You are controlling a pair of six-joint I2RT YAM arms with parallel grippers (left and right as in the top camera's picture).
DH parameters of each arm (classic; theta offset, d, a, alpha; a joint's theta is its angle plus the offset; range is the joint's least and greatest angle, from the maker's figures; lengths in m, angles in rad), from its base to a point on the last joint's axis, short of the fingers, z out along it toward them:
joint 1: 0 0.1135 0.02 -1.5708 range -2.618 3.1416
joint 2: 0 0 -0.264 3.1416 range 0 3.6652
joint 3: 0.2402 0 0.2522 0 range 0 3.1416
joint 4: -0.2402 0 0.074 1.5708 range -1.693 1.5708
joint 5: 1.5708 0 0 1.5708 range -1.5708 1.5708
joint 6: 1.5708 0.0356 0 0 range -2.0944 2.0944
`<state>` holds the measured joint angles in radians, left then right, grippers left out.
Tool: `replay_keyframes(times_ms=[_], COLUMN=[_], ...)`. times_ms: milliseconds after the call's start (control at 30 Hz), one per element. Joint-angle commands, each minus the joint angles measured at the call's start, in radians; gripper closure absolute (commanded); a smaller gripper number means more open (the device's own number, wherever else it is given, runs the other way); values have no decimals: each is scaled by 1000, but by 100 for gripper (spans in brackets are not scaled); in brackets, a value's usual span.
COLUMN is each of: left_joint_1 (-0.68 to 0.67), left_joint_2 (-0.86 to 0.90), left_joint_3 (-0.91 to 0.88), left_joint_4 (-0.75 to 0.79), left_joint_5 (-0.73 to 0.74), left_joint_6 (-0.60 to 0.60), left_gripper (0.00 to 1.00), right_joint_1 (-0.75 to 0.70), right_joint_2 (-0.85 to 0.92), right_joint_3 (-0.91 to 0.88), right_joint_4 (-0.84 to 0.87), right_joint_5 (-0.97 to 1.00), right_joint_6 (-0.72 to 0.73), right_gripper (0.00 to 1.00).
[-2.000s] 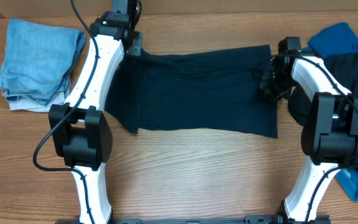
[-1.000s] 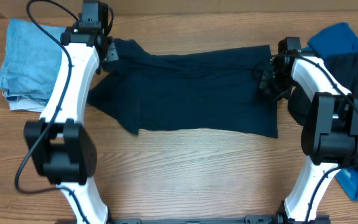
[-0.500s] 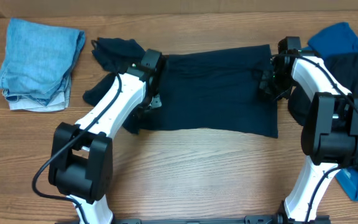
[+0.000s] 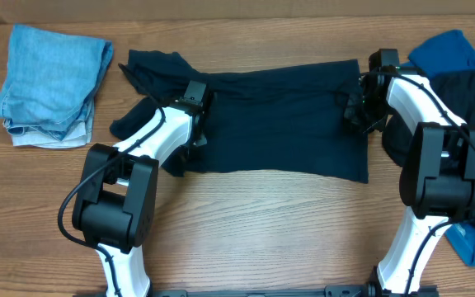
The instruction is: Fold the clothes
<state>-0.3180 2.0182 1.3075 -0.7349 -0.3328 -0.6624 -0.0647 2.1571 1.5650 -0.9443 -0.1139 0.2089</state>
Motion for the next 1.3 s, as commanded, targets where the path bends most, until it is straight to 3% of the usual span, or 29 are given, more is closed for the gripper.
replay_keyframes(times_ms=[0,200,633,767,900,967,1133,1167,1200,1267], left_joint_1=[12,12,137,177,222,259,363,410,446,478], left_joint_2=[31,31,31,29,-18,-38,-38,-38,-38,-38], left_joint_3=[28,244,241,148,-8,-70,-99,-99,-99,-99], left_joint_4=[-56,-394,-792,-804,-688,-636,-630,-647,-647,-645], left_joint_5=[-58,-120,-5,38,86,103,85,56,71,76], left_joint_6=[35,34,-20,-23,-23,-22,13,13,34,45], left_gripper=[96,91,93,93,92,81,70,17,0,0], right_joint_1=[-3,-3,-3,-3,-3,-3,-3,-3,-3,-3], right_joint_2=[-12,-12,-12,-12,-12,-12,-12,-12,-12,-12], right_joint_3=[-10,-10,-10,-10,-10,-10,-10,-10,-10,-10], right_joint_4=[-3,-3,-11,-10,-10,-10,-10,-10,-10,-10], right_joint_5=[35,35,61,61,61,61,61,61,61,61], right_joint_6=[-3,-8,-26,-26,-26,-26,-26,-26,-26,-26], right_gripper=[74,74,74,74,74,74,73,73,73,73])
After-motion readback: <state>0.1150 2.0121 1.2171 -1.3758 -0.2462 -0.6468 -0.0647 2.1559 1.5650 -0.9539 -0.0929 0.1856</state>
